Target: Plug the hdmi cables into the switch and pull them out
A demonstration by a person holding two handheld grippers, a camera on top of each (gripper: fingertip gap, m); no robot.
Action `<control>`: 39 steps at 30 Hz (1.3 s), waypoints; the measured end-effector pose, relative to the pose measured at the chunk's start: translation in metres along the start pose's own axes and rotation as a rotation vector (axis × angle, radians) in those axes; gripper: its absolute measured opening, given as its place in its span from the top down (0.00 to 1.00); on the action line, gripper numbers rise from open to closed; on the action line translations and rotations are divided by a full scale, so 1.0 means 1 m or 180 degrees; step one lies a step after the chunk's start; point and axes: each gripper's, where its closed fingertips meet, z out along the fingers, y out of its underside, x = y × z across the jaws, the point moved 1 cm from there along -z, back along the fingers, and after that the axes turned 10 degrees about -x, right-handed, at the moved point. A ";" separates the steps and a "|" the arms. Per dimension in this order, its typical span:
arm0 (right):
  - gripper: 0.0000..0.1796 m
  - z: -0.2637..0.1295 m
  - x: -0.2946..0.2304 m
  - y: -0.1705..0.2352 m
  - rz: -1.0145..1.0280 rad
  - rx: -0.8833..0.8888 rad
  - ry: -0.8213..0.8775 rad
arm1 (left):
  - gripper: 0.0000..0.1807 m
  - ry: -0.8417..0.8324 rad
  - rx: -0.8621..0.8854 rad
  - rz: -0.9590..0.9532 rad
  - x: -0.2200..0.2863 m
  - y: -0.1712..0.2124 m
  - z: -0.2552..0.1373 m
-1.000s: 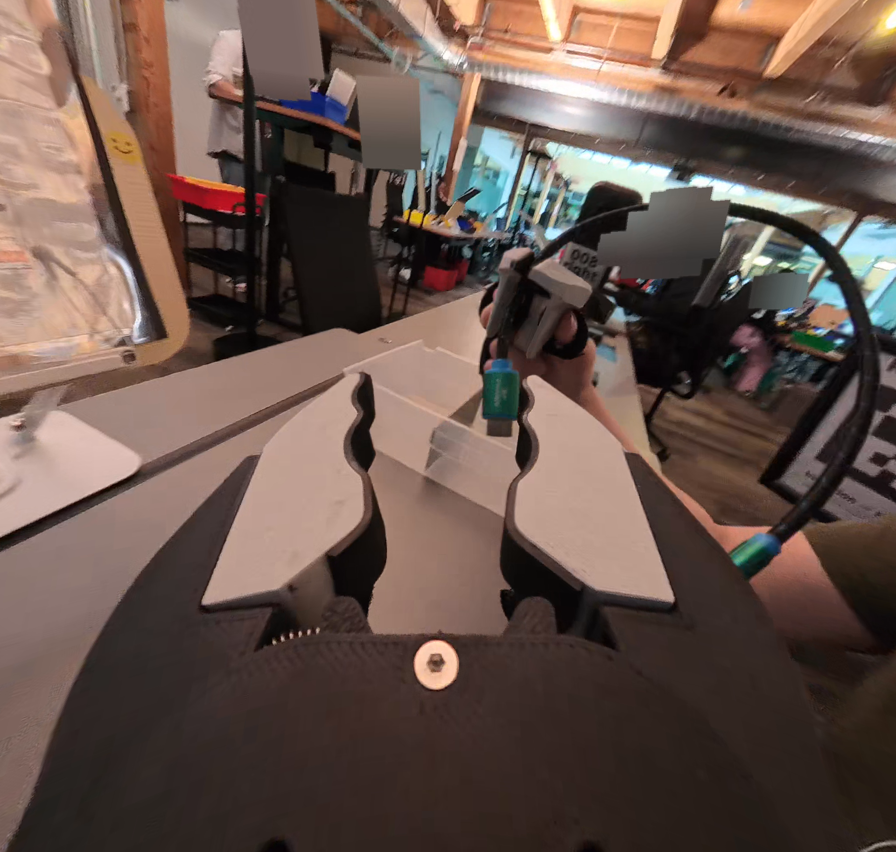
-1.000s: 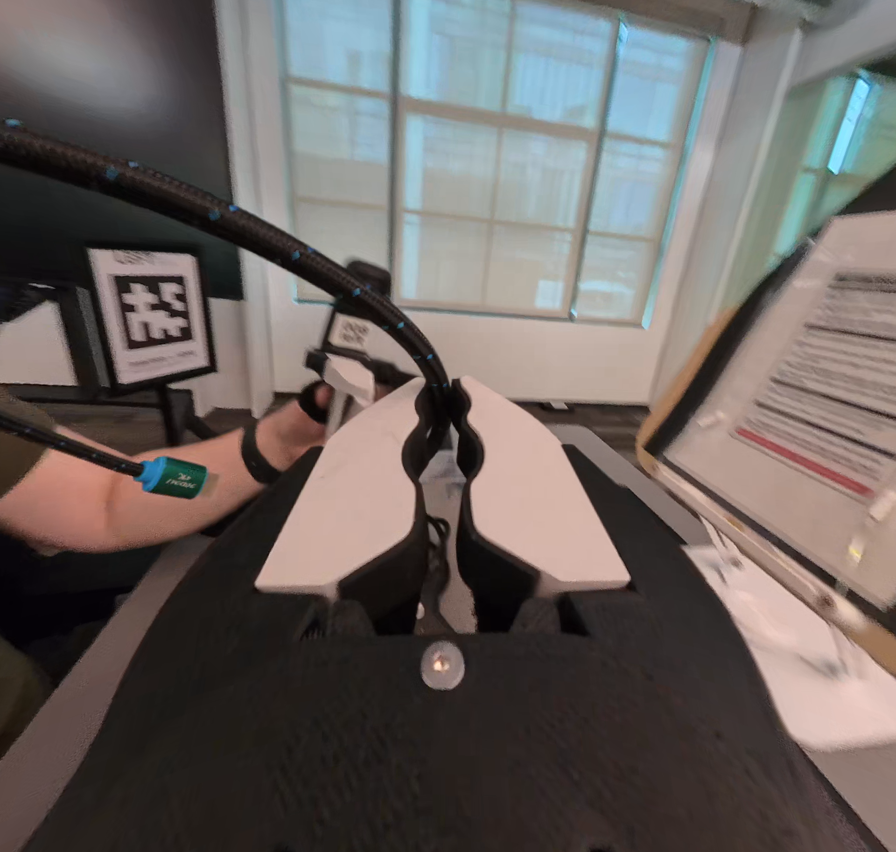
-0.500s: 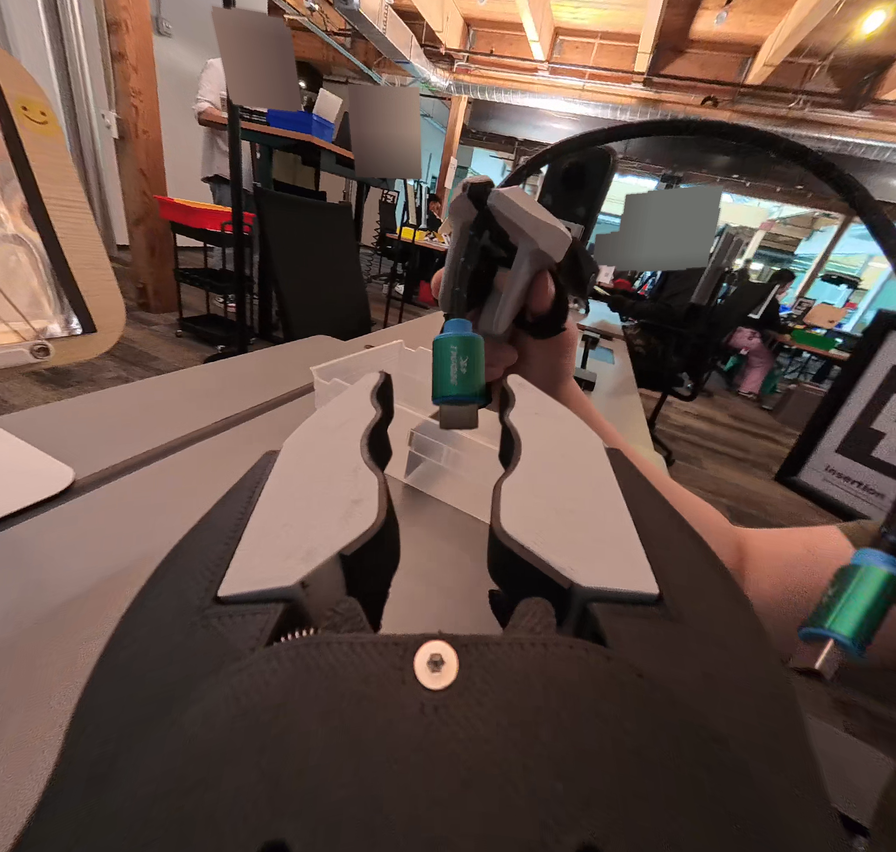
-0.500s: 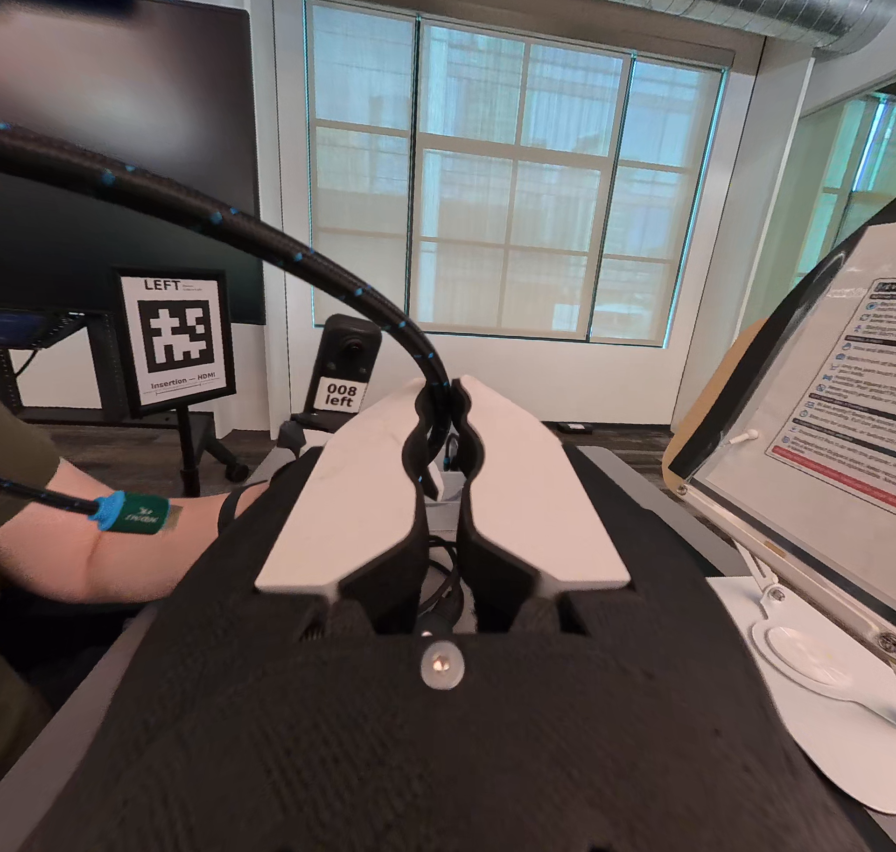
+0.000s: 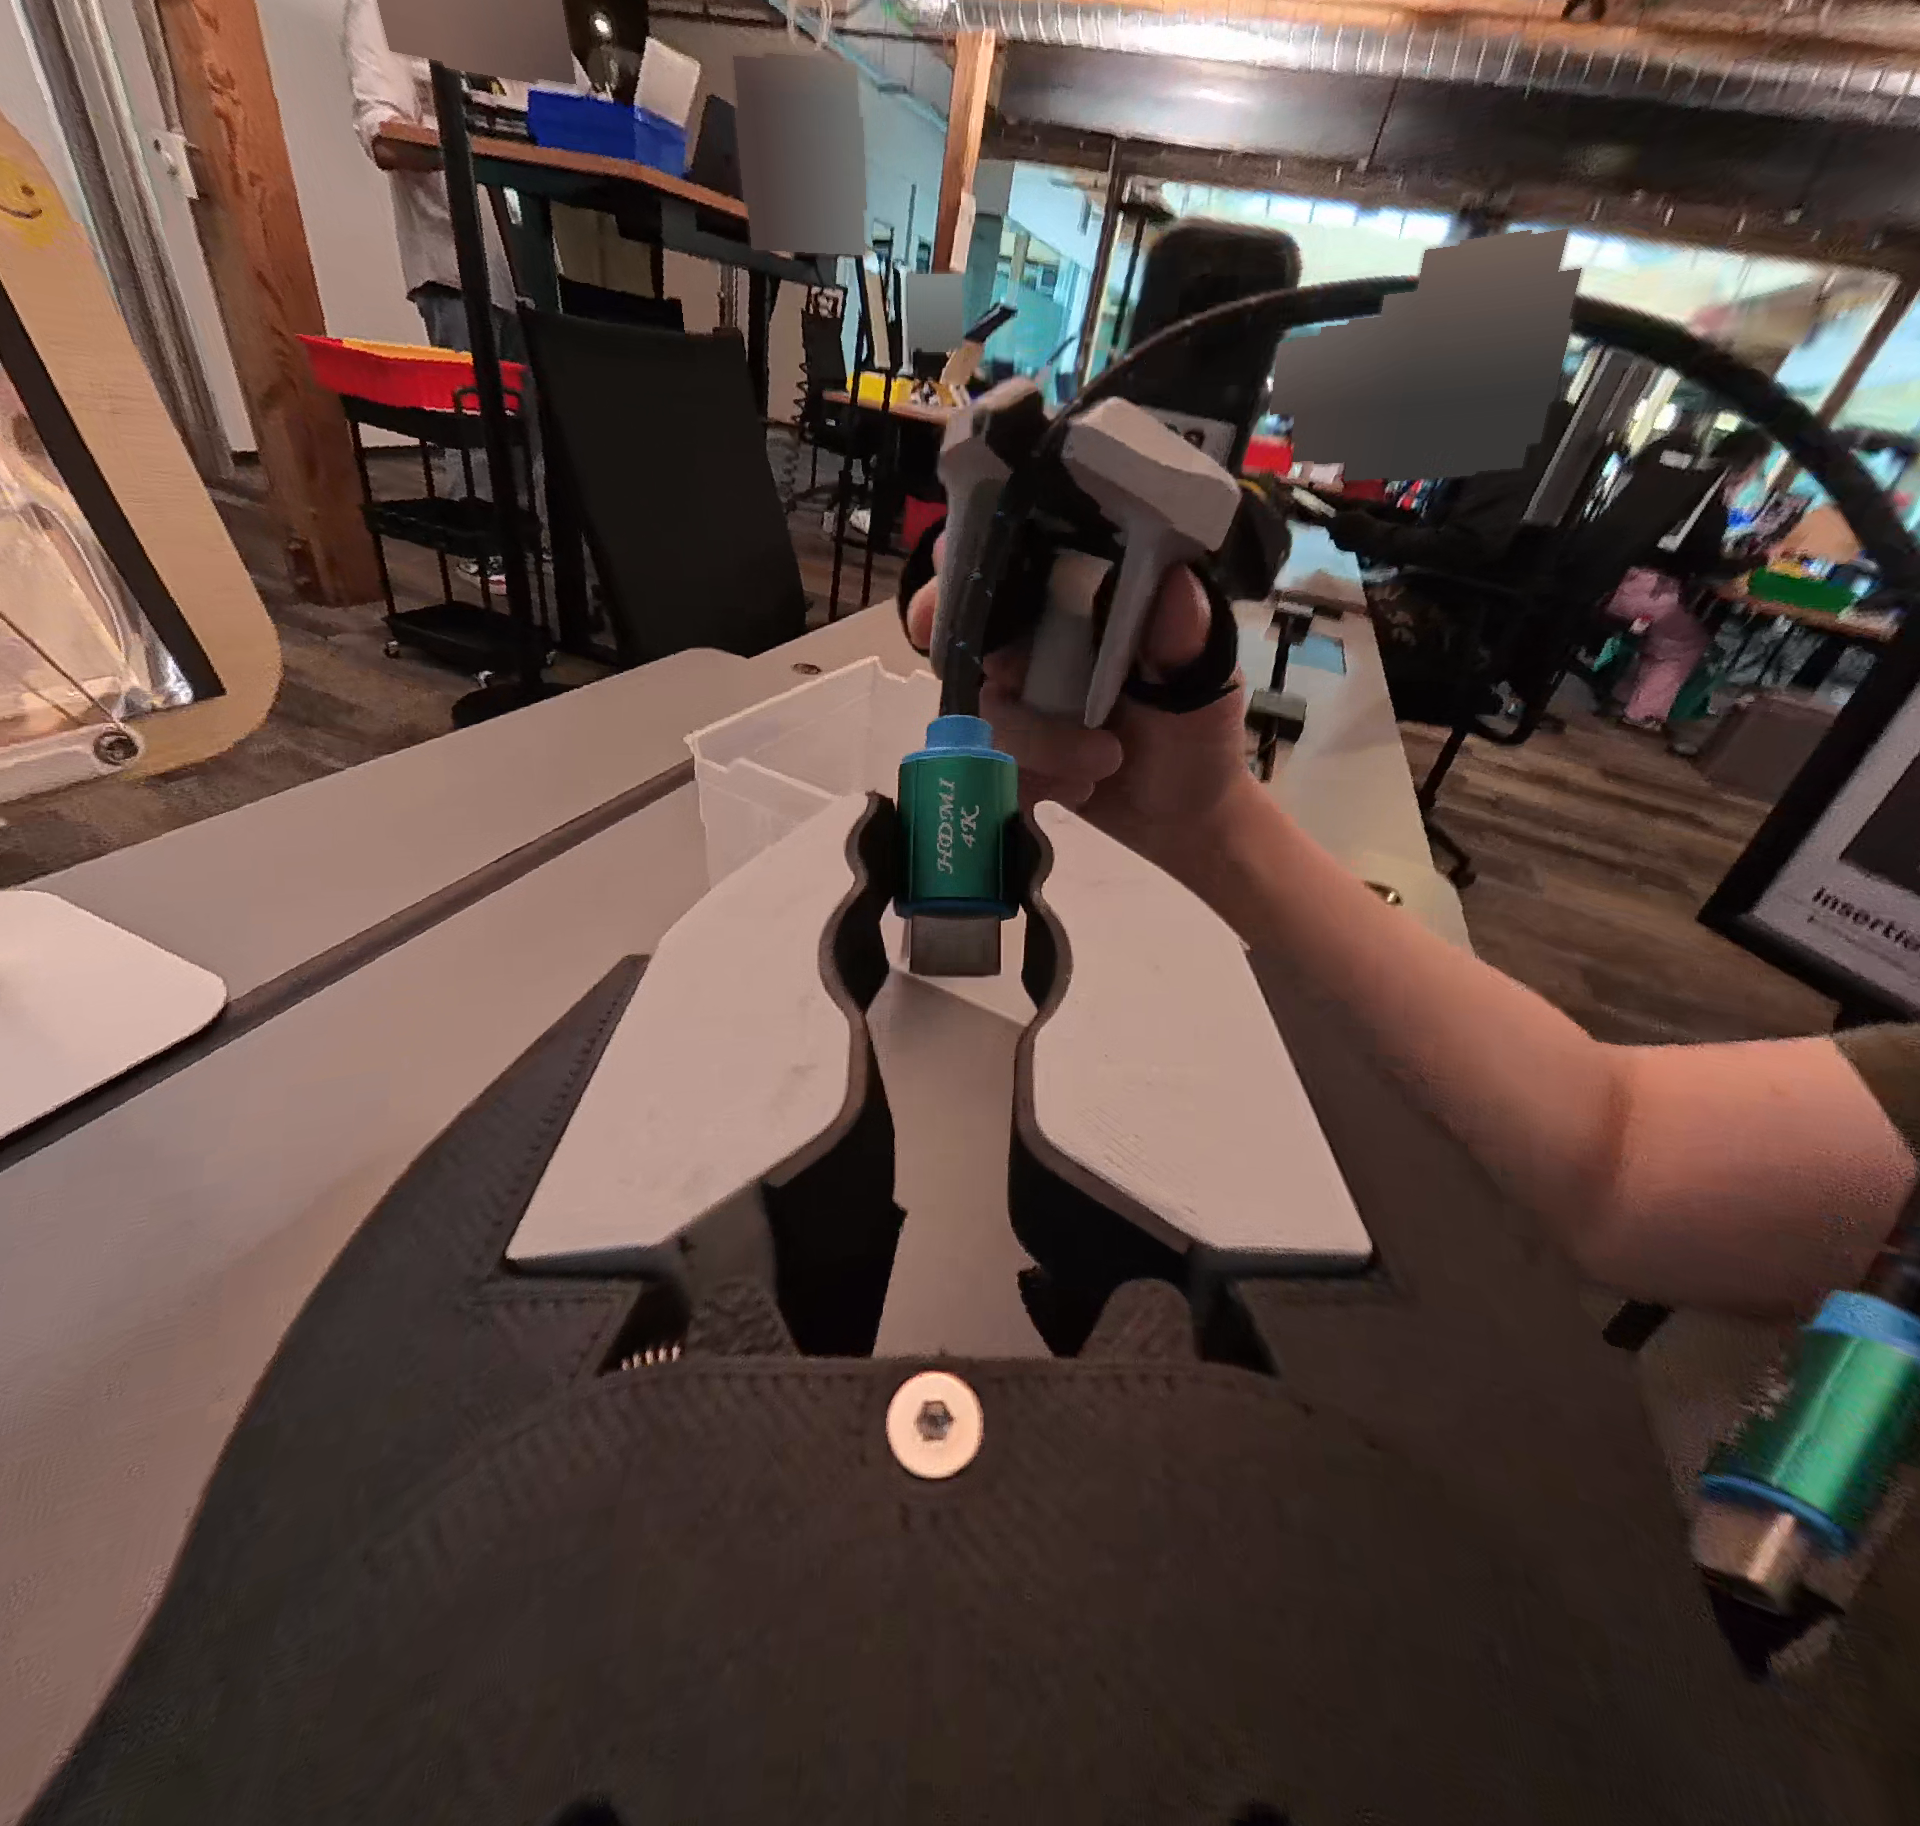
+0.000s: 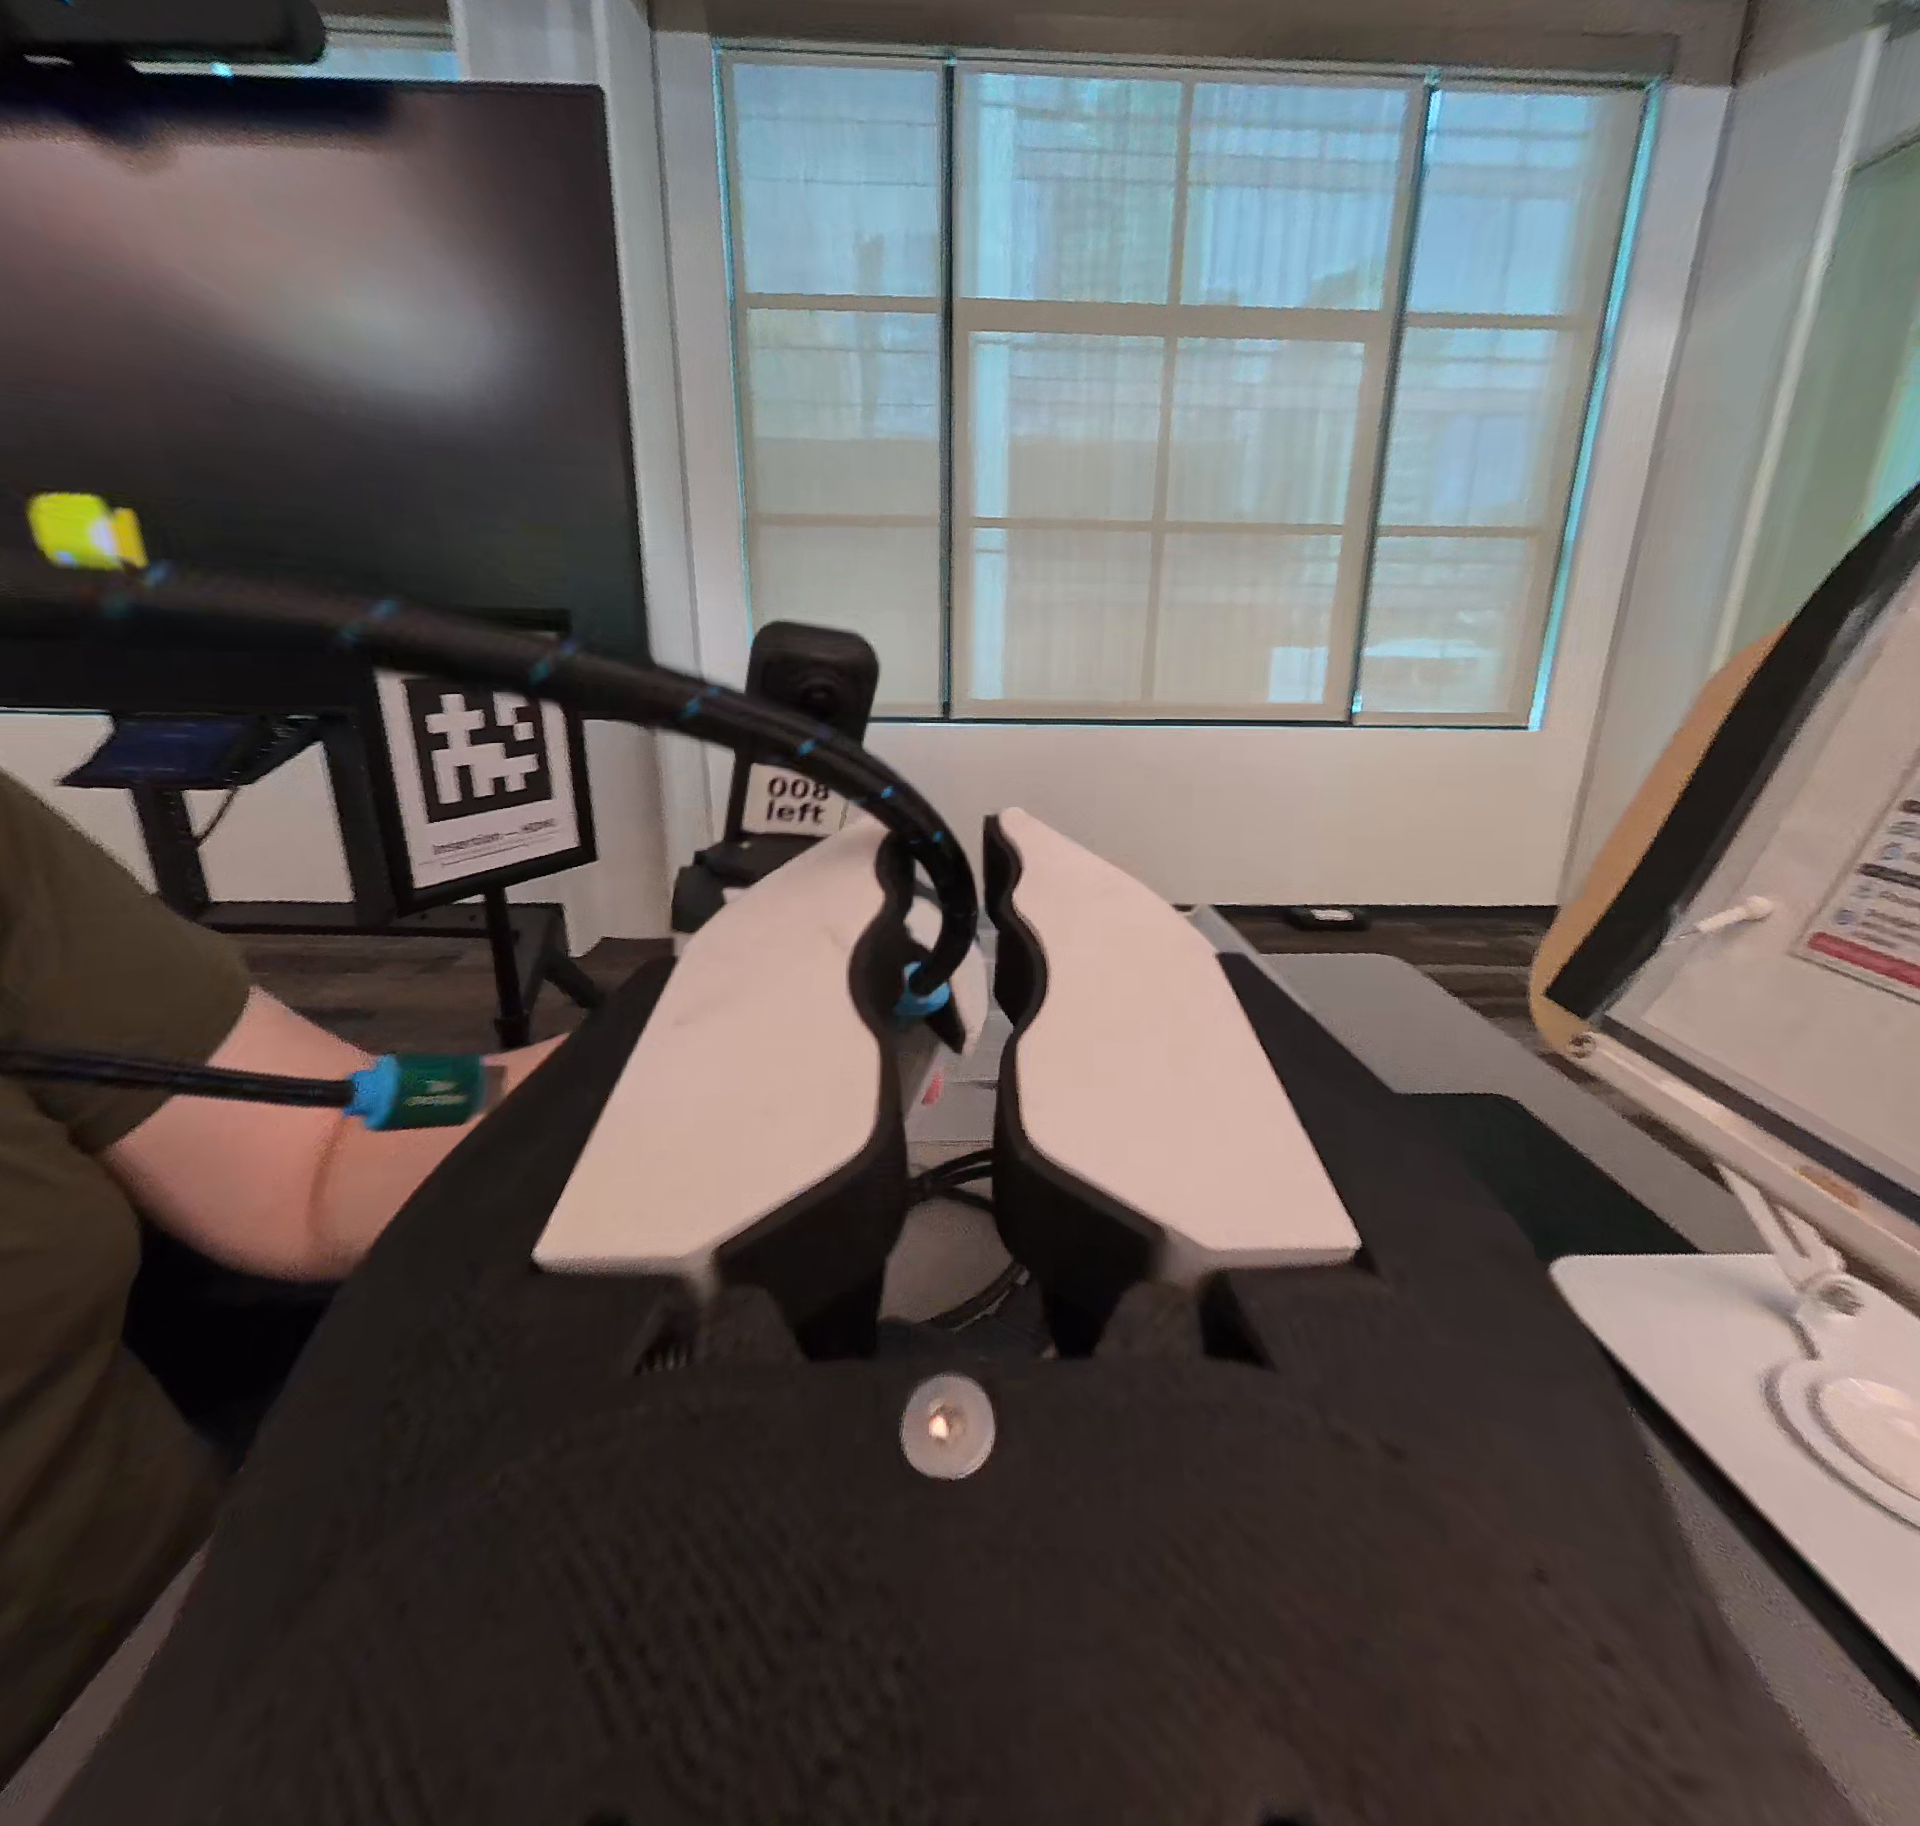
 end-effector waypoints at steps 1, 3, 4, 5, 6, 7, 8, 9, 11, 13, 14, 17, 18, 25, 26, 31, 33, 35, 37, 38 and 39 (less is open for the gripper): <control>0.90 0.000 -0.001 0.003 0.0015 -0.0053 -0.0060 | 0.88 -0.0016 -0.0073 0.0075 0.001 0.000 -0.002; 0.84 0.001 0.000 0.014 -0.0012 -0.0255 -0.0077 | 0.88 -0.0068 -0.0225 0.0211 0.002 0.002 -0.007; 0.84 0.002 -0.003 0.020 -0.0072 -0.0365 -0.0140 | 0.88 -0.0091 -0.0296 0.0274 0.003 0.003 -0.009; 0.84 0.002 -0.005 0.026 -0.0126 -0.0477 -0.0175 | 0.88 -0.0102 -0.0377 0.0305 0.003 0.004 -0.010; 0.83 0.003 -0.005 0.032 -0.0180 -0.0573 -0.0180 | 0.88 -0.0098 -0.0466 0.0309 0.003 0.006 -0.011; 0.83 0.004 -0.009 0.038 -0.0257 -0.0679 -0.0252 | 0.88 -0.0084 -0.0562 0.0305 0.004 0.009 -0.012; 0.83 0.005 -0.012 0.044 -0.0335 -0.0766 -0.0294 | 0.88 -0.0083 -0.0663 0.0307 0.003 0.012 -0.013; 0.83 0.006 -0.012 0.046 -0.0415 -0.0793 -0.0281 | 0.88 -0.0086 -0.0772 0.0303 0.002 0.016 -0.014; 0.83 0.009 -0.018 0.049 -0.0525 -0.0768 -0.0367 | 0.88 -0.0069 -0.0917 0.0281 0.001 0.021 -0.015; 0.84 0.012 -0.017 0.052 -0.0547 -0.0795 -0.0367 | 0.88 -0.0057 -0.0969 0.0301 0.002 0.023 -0.017; 0.86 0.013 -0.018 0.055 -0.0559 -0.0829 -0.0391 | 0.88 -0.0054 -0.1002 0.0308 0.002 0.024 -0.017; 0.90 0.017 -0.017 0.064 -0.0560 -0.0973 -0.0397 | 0.88 -0.0062 -0.1111 0.0348 0.002 0.029 -0.017; 0.91 0.018 -0.018 0.065 -0.0553 -0.0992 -0.0406 | 0.88 -0.0082 -0.1165 0.0380 0.001 0.032 -0.017; 0.94 0.023 -0.016 0.075 -0.0532 -0.1154 -0.0395 | 0.88 -0.0109 -0.1260 0.0405 -0.002 0.037 -0.015; 0.94 0.024 -0.016 0.076 -0.0524 -0.1145 -0.0399 | 0.88 -0.0109 -0.1267 0.0406 -0.002 0.038 -0.015; 0.94 0.027 -0.015 0.079 -0.0460 -0.1183 -0.0418 | 0.88 -0.0114 -0.1279 0.0416 -0.003 0.040 -0.014; 0.95 0.027 -0.015 0.081 -0.0416 -0.1205 -0.0434 | 0.88 -0.0114 -0.1286 0.0412 -0.004 0.041 -0.014; 0.95 0.027 -0.015 0.082 -0.0372 -0.1232 -0.0456 | 0.88 -0.0114 -0.1293 0.0416 -0.004 0.042 -0.014; 0.95 0.027 -0.016 0.084 -0.0357 -0.1272 -0.0475 | 0.88 -0.0114 -0.1331 0.0425 -0.004 0.044 -0.014; 0.95 0.027 -0.015 0.085 -0.0374 -0.1281 -0.0464 | 0.88 -0.0124 -0.1339 0.0433 -0.004 0.045 -0.014; 0.95 0.027 -0.015 0.085 -0.0381 -0.1287 -0.0458 | 0.88 -0.0131 -0.1341 0.0436 -0.004 0.045 -0.014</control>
